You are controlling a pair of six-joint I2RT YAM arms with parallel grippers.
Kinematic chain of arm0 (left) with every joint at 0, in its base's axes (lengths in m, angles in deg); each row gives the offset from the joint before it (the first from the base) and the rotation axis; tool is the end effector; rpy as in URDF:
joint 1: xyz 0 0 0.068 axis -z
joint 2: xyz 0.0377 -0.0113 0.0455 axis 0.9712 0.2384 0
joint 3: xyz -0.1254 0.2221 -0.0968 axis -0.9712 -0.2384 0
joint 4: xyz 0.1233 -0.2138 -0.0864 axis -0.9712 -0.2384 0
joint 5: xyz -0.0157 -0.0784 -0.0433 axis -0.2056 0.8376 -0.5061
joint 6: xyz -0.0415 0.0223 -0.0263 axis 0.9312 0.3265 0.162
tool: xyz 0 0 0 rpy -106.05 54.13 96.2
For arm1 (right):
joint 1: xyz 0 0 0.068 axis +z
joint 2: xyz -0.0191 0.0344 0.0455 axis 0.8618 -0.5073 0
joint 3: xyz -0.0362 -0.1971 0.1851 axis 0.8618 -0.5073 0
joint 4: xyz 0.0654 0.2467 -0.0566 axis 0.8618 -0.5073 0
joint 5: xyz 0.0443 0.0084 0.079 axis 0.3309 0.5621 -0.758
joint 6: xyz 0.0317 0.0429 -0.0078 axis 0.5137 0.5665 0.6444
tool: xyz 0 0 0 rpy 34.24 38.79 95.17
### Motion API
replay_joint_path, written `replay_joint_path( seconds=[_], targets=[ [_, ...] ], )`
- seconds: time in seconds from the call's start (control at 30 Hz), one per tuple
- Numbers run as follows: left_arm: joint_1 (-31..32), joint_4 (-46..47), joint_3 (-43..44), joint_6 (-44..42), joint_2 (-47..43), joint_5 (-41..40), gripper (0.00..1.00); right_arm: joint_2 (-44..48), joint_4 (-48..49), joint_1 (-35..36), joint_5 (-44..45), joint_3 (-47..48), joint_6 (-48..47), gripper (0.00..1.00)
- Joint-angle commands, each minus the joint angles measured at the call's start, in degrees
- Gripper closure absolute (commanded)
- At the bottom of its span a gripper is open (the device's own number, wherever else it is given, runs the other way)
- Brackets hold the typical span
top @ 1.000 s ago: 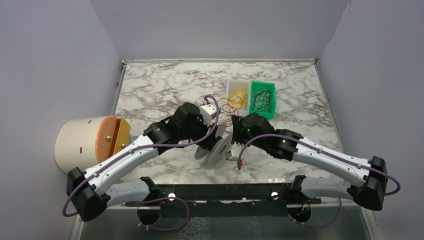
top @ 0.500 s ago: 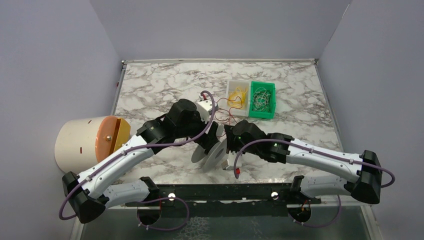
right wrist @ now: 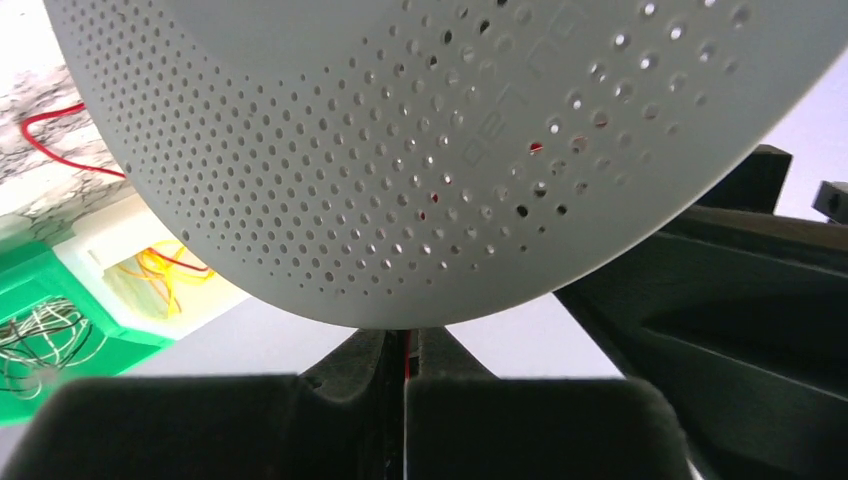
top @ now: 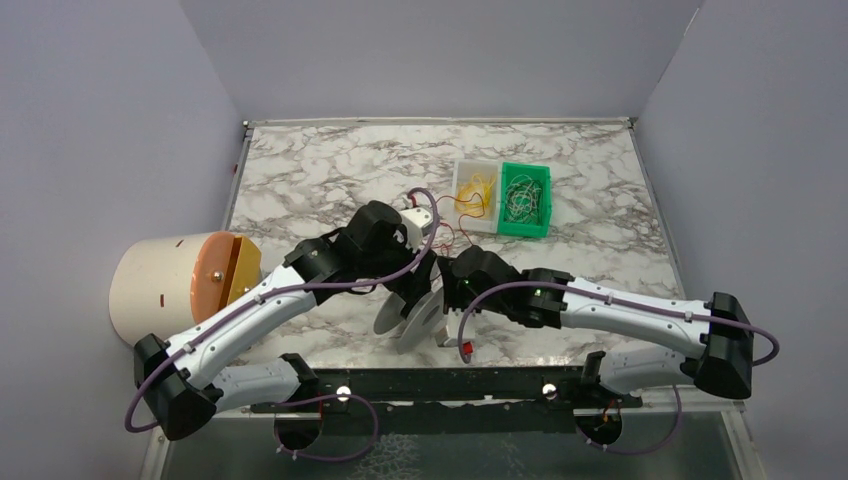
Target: Wrap the cables
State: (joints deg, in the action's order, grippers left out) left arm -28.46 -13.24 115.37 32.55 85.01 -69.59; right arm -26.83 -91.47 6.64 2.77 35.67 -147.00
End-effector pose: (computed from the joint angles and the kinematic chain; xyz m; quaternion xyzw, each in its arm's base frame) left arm 0.1508 -0.1749 0.3213 0.3402 0.8469 -0.2559 0.3188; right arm 0.1150 0.2423 0.2727 -0.9094 -0.0043 -0.2655 0.3201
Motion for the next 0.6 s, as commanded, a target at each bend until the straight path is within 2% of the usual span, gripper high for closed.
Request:
replay_joint_path(
  seconds=[0.0, 0.43, 0.53, 0.57],
  targets=[
    [0.3, 0.1, -0.9, 0.3, 0.6, -0.1, 0.32, -1.2, 2.5, 0.9, 0.2, 2.9, -7.4, 0.99],
    [1.2, -0.6, -1.4, 0.3, 1.4, -4.1, 0.88, -2.5, 3.5, 1.9, -0.1, 3.2, -7.6, 0.99],
    [1.5, -0.8, -1.3, 0.2, 1.8, -4.8, 1.0, -2.5, 4.0, 2.0, -0.5, 3.1, -7.5, 0.99],
    [1.6, -0.9, -1.3, 0.1, 1.9, -5.1, 1.0, -2.5, 4.1, 2.0, -0.6, 3.1, -7.4, 0.99]
  ],
)
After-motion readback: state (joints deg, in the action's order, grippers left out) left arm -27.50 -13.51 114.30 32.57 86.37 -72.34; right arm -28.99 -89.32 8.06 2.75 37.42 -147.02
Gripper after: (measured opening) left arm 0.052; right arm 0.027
